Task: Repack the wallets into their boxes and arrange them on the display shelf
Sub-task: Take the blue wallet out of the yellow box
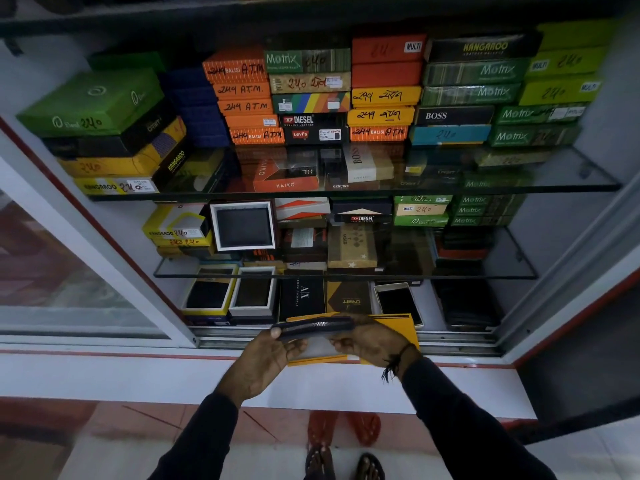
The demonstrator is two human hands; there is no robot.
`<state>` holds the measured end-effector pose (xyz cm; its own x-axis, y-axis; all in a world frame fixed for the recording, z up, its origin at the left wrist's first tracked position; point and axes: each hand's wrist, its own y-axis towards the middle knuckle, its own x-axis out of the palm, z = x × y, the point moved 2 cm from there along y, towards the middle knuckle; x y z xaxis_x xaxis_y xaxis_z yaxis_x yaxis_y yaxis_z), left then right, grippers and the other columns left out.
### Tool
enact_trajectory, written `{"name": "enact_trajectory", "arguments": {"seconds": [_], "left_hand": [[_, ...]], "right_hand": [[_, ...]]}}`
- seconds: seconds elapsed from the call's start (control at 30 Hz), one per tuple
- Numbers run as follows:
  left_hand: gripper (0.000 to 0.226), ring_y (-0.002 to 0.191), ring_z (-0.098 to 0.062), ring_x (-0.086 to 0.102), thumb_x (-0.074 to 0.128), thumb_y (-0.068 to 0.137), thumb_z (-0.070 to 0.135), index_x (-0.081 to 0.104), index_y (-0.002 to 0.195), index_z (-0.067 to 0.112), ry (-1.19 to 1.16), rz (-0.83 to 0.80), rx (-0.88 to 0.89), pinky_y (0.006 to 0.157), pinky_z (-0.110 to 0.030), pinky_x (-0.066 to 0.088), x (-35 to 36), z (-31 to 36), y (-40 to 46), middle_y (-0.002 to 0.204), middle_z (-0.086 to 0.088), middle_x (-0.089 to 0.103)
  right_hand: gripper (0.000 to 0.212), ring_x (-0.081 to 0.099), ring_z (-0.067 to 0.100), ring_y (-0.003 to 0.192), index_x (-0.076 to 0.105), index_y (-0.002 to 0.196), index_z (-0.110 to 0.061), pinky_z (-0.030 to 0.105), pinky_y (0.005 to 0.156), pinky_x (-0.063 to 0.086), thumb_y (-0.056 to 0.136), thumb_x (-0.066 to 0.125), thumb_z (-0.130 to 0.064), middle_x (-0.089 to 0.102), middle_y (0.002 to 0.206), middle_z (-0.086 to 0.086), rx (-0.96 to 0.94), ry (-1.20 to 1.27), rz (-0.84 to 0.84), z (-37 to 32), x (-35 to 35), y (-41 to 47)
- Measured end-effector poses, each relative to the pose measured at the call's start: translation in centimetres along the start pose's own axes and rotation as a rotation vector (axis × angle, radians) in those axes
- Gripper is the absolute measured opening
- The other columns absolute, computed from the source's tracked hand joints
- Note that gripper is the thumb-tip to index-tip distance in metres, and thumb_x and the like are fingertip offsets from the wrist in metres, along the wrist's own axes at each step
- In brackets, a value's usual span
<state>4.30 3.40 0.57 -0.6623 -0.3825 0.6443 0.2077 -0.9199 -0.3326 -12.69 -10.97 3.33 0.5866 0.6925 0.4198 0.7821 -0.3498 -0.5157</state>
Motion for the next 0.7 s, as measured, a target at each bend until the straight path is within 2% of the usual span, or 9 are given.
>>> {"name": "enact_trajectory", "arguments": {"seconds": [0.13,0.23,0.3,0.33,0.4,0.43,0.5,0.6,0.7], "left_hand": [[0.036,0.101,-0.034,0.067,0.085,0.066,0.024,0.077,0.097,0.007,0.128,0.162,0.105,0.087,-0.035,0.061,-2.5,0.1,-0.5,0.106,-0.019,0.072],[0.058,0.11,-0.028,0.068,0.096,0.054,0.032,0.077,0.104,0.009,0.272,0.169,0.128,0.093,-0.029,0.057,-1.8,-0.3,-0.3,0.111,-0.013,0.076],[0.055,0.108,-0.025,0.069,0.098,0.051,0.027,0.079,0.1,0.012,0.298,0.179,0.151,0.091,-0.028,0.057,-1.0,-0.9,0.2,0.107,-0.01,0.077],[0.054,0.109,-0.026,0.069,0.097,0.052,0.024,0.078,0.101,0.011,0.31,0.175,0.149,0.09,-0.029,0.057,-0.3,-1.2,0.5,0.107,-0.011,0.077],[0.07,0.11,-0.031,0.067,0.099,0.048,0.023,0.071,0.109,0.002,0.318,0.15,0.15,0.084,-0.032,0.059,0.5,-2.0,0.9,0.112,-0.015,0.073],[0.08,0.11,-0.035,0.064,0.1,0.044,0.023,0.067,0.112,-0.003,0.302,0.138,0.143,0.08,-0.033,0.06,0.7,-2.3,1.1,0.114,-0.018,0.069],[0.082,0.103,-0.033,0.066,0.102,0.037,0.024,0.068,0.107,-0.002,0.274,0.142,0.123,0.073,-0.033,0.062,1.0,-2.6,1.0,0.107,-0.02,0.069],[0.072,0.089,-0.024,0.074,0.103,0.03,0.031,0.076,0.093,0.008,0.263,0.152,0.142,0.073,-0.03,0.063,0.3,-2.9,0.3,0.093,-0.015,0.076],[0.085,0.105,-0.032,0.07,0.101,0.042,0.021,0.067,0.116,-0.003,0.232,0.135,0.128,0.085,-0.034,0.061,-1.1,-2.3,-0.1,0.112,-0.02,0.074]], "right_hand": [[0.033,0.07,0.026,0.084,0.058,0.092,-0.011,0.032,0.074,0.056,0.072,0.079,0.003,0.07,0.093,0.017,-0.136,-0.13,0.134,-2.3,-2.2,-1.6],[0.041,0.069,0.028,0.083,0.053,0.085,-0.013,0.036,0.071,0.056,0.064,0.085,0.001,0.073,0.091,0.021,-0.231,-0.279,0.233,-3.4,-1.0,-3.2],[0.039,0.072,0.022,0.075,0.055,0.084,-0.01,0.028,0.063,0.058,0.063,0.085,0.003,0.075,0.081,0.019,-0.36,-0.375,0.329,-3.4,1.6,-3.6],[0.036,0.073,0.019,0.071,0.056,0.081,-0.009,0.025,0.06,0.057,0.063,0.084,0.004,0.074,0.077,0.018,-0.446,-0.484,0.367,-3.2,3.2,-3.7],[0.028,0.07,0.018,0.066,0.057,0.077,-0.013,0.025,0.058,0.057,0.065,0.078,0.001,0.071,0.071,0.01,-0.574,-0.79,0.41,-2.1,6.7,-3.4],[0.023,0.069,0.017,0.067,0.057,0.077,-0.016,0.027,0.061,0.058,0.069,0.074,-0.002,0.069,0.072,0.005,-0.592,-0.941,0.441,-1.5,8.2,-3.5],[0.016,0.064,0.018,0.078,0.056,0.086,-0.017,0.029,0.069,0.056,0.08,0.064,-0.004,0.066,0.081,0.003,-0.609,-1.137,0.49,-0.8,10.1,-3.9],[0.015,0.059,0.027,0.09,0.056,0.099,-0.011,0.028,0.071,0.043,0.087,0.055,-0.002,0.064,0.096,0.011,-0.661,-1.261,0.44,-0.7,11.1,-4.5],[0.016,0.066,0.024,0.086,0.053,0.096,-0.015,0.025,0.064,0.045,0.087,0.058,-0.004,0.068,0.091,0.009,-0.626,-1.199,0.415,-1.5,10.1,-4.8]]}}
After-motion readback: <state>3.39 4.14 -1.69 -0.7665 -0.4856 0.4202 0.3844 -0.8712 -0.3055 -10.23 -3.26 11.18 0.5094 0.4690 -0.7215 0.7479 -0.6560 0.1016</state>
